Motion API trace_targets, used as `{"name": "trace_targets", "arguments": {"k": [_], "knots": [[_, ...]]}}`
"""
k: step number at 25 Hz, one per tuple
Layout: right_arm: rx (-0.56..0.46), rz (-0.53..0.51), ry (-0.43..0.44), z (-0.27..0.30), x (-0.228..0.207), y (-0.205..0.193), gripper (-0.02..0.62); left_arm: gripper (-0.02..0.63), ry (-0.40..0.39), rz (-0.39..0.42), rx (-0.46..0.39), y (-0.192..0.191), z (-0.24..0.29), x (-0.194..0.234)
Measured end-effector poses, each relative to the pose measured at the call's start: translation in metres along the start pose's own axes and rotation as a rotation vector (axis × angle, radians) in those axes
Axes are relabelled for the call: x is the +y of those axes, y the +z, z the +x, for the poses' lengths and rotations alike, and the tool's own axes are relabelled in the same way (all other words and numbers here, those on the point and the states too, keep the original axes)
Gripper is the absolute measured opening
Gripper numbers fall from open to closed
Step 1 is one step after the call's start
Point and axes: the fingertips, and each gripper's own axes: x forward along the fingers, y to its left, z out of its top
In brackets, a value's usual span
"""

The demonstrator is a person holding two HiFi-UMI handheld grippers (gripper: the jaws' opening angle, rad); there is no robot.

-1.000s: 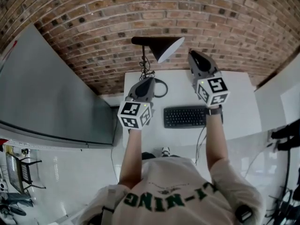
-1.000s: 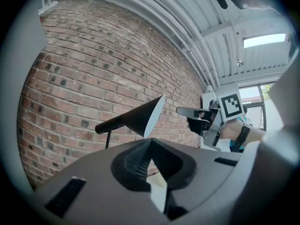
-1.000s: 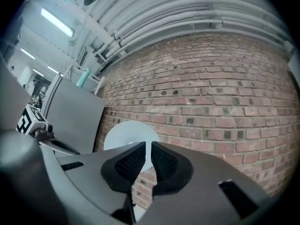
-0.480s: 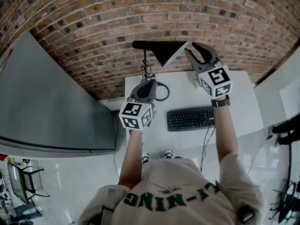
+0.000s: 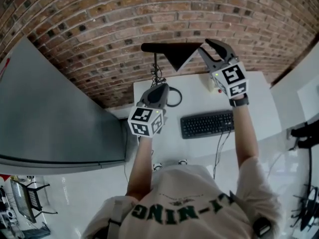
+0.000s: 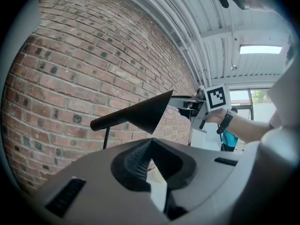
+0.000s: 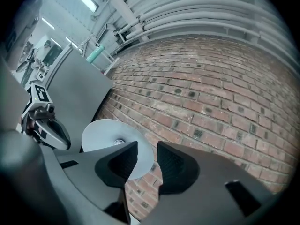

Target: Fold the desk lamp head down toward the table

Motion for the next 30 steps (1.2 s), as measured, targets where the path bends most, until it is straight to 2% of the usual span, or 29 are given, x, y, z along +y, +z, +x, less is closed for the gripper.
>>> {"name": "trace_targets", "arguments": {"k": [3, 9, 15, 30], "knots": [[0.006, 0.006, -0.005, 0.002, 0.002, 0.000, 0.123, 0.000, -0.006, -0.004, 0.005, -0.003, 0.001, 0.003], [0.029, 0.003, -0.025, 0.003, -0.004, -0.007, 0.057, 0.000, -0.017, -0.009, 0.013, -0.006, 0.001, 0.008], [0.024, 0.020, -0.029, 0.003, -0.002, -0.004, 0.052, 0.000, -0.041, -0.068, 0.005, -0.011, 0.003, 0.010], [0.037, 0.050, -0.044, -0.003, -0.002, -0.022, 0.052, 0.000, -0.036, -0.075, 0.042, -0.028, 0.007, 0.014]]}}
